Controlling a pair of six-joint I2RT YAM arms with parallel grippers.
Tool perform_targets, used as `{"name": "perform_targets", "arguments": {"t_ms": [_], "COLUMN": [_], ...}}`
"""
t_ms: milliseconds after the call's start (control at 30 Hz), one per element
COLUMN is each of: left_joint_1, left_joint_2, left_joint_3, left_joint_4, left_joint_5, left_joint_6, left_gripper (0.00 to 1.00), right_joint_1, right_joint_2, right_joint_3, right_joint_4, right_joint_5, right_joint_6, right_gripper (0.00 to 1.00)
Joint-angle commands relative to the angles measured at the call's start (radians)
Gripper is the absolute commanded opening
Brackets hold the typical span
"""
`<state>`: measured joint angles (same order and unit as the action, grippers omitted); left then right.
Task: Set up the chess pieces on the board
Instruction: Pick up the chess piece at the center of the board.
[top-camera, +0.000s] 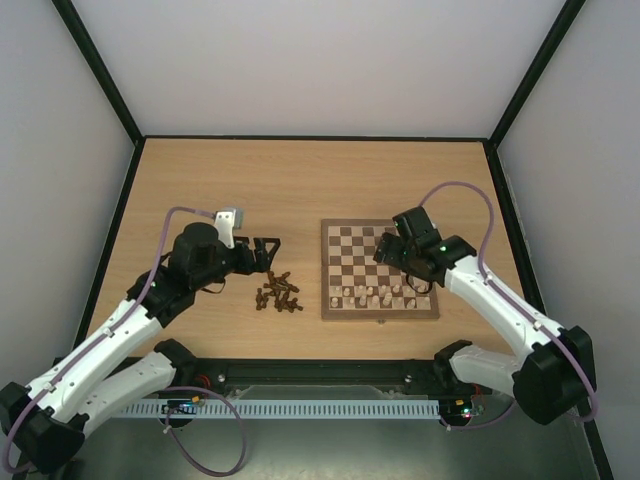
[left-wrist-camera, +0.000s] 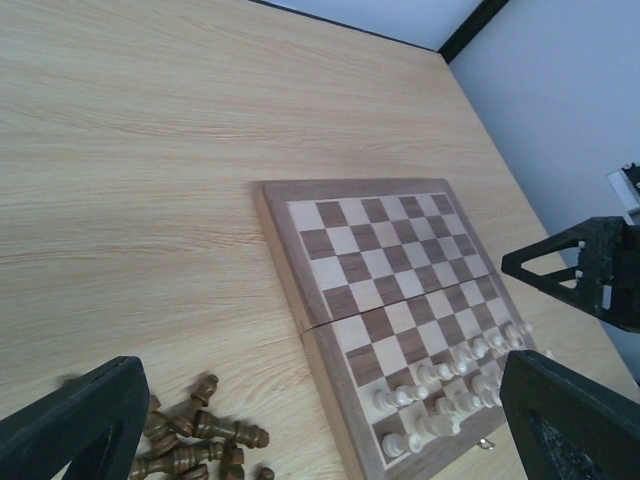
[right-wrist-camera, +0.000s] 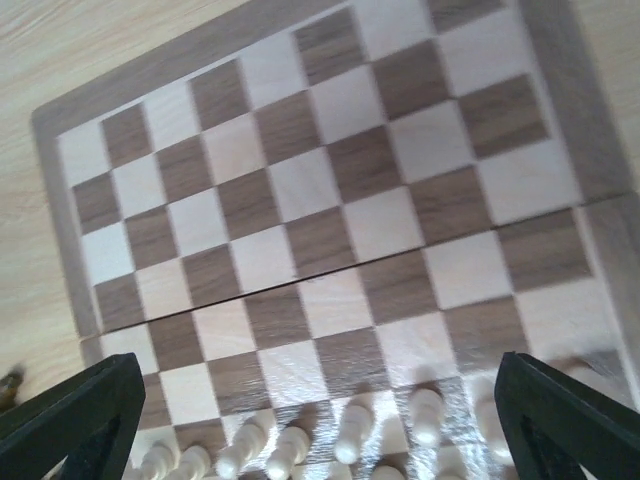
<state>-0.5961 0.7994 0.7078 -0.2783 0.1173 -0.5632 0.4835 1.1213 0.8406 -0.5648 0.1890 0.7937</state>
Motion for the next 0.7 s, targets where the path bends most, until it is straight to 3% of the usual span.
{"name": "perform_targets", "arguments": {"t_ms": [0, 333, 667], "left_joint_1": [0.005, 0.008, 0.007], "left_joint_2": [0.018, 0.072, 0.116], "left_joint_3": [0.045, 0.046, 0.035], "left_joint_4": [-0.043, -0.059, -0.053], "left_joint_5": [-0.09, -0.218, -0.255], "left_joint_6": [0.013, -0.039, -0.083], "left_gripper": [0.99, 1.0, 1.0], "right_joint_1": [0.006, 0.11, 0.147], "right_joint_2": [0.074, 0.261, 0.233], "right_joint_3": [0.054, 0.172, 0.132], "right_joint_4": [0.087, 0.128, 0.16], "right_joint_5": [-0.126, -0.149, -0.147], "right_joint_6": [-0.114, -0.238, -0.282], "right_gripper": [0.99, 1.0, 1.0]}}
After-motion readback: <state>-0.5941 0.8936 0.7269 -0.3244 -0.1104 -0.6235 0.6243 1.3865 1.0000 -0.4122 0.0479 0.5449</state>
